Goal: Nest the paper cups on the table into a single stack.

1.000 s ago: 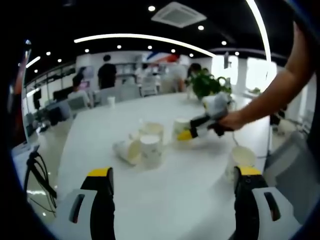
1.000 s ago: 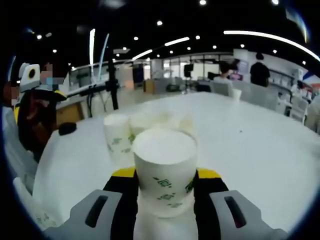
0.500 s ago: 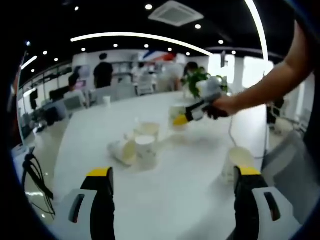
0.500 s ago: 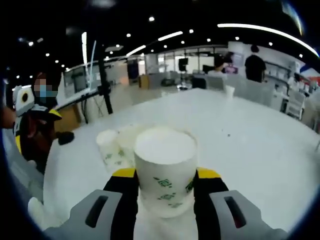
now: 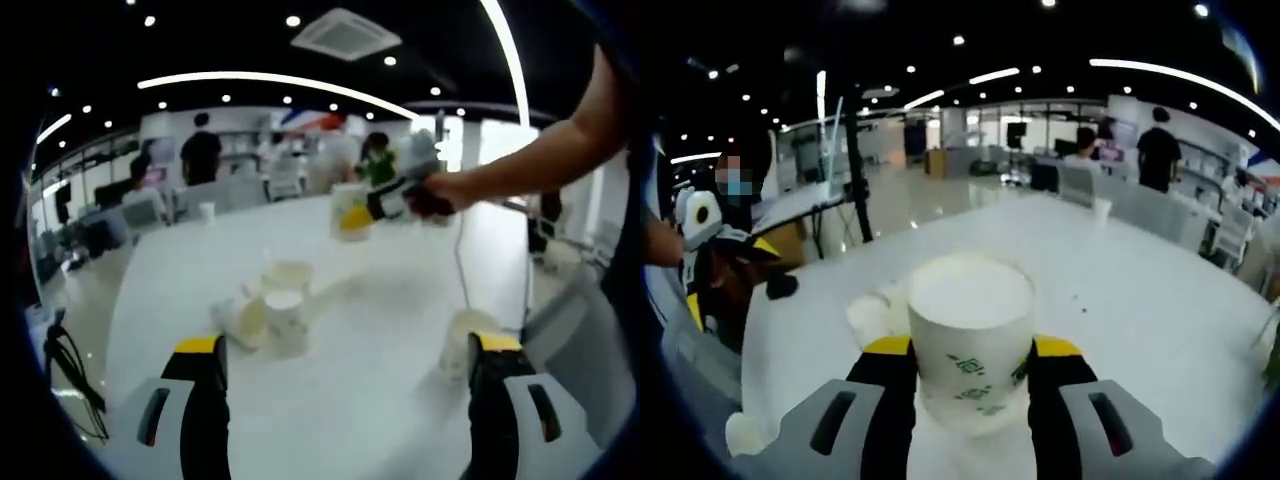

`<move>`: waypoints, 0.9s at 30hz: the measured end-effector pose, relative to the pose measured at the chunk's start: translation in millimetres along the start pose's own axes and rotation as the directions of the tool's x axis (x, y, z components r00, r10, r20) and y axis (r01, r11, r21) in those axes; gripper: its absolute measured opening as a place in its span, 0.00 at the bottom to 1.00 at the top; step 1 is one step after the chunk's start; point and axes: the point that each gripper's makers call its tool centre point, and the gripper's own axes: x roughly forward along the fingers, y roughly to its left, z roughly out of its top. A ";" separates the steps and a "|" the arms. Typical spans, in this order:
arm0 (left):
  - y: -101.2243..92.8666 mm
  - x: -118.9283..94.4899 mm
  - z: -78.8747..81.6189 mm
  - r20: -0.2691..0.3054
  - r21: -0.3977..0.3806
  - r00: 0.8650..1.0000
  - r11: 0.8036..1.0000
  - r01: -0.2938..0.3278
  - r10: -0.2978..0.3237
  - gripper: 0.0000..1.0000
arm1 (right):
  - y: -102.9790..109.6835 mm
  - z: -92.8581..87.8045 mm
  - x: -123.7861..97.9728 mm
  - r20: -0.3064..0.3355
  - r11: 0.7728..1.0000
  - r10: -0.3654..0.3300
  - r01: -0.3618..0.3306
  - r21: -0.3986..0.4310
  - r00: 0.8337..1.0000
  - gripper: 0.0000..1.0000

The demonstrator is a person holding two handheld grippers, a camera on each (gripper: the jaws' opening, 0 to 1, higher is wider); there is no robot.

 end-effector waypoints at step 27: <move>-6.2 1.4 18.7 0.026 -0.041 0.999 0.998 0.036 -0.035 0.98 | 2.1 22.2 -30.9 0.041 1.000 -0.008 0.008 0.013 0.999 0.40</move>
